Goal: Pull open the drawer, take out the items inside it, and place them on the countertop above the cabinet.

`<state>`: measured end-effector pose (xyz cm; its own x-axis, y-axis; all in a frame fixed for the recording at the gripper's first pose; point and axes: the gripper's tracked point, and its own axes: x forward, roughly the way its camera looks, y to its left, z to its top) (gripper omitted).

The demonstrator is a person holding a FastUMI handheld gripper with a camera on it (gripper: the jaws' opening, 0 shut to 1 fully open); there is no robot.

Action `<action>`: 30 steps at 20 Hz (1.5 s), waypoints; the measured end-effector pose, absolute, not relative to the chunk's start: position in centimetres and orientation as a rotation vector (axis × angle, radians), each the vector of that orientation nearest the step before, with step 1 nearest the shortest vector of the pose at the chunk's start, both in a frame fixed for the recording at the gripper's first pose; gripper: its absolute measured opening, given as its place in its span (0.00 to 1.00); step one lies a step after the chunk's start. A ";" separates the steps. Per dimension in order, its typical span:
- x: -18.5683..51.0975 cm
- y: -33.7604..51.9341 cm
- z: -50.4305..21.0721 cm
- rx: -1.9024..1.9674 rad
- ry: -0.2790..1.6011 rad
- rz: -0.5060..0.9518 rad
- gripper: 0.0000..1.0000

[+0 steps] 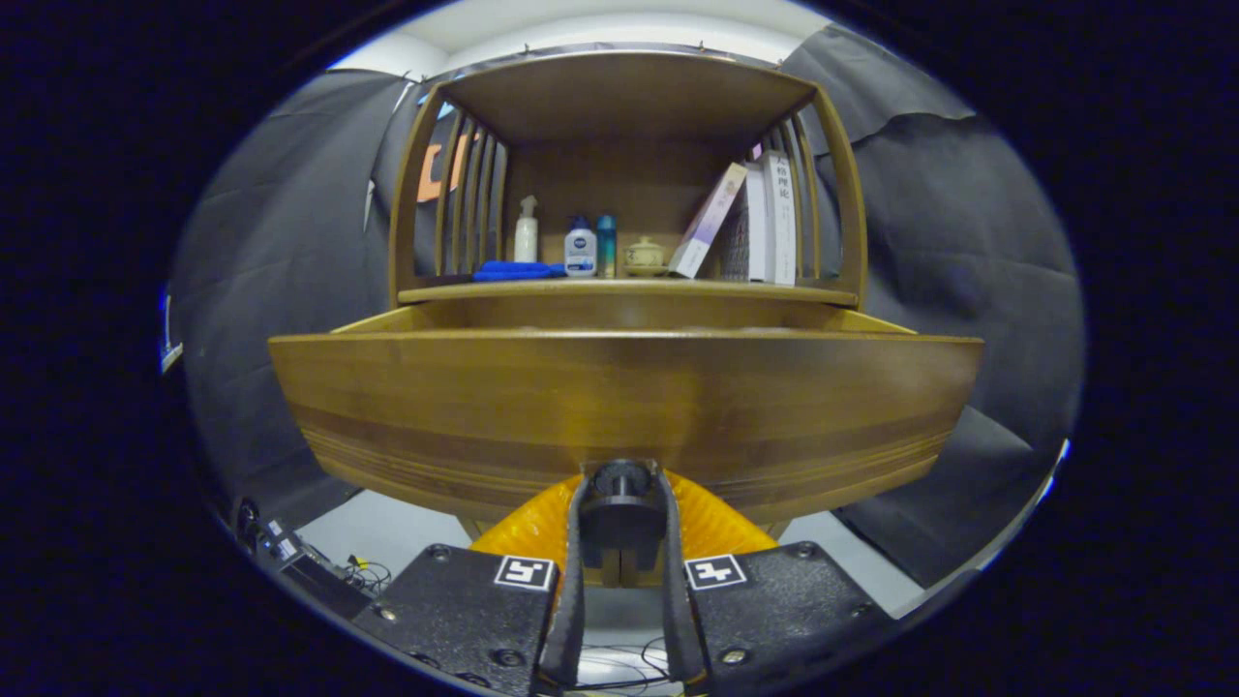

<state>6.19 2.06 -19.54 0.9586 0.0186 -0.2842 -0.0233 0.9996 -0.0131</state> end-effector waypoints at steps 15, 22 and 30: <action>1.3 3.0 -20.3 -0.007 0.305 0.035 0.37; -1.0 0.7 -18.9 0.005 0.297 0.036 0.89; -1.8 -0.6 -9.6 0.063 0.280 0.093 1.00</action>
<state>-1.84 -0.59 -9.59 0.9569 0.1002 -0.2726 -0.0826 0.9937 0.0752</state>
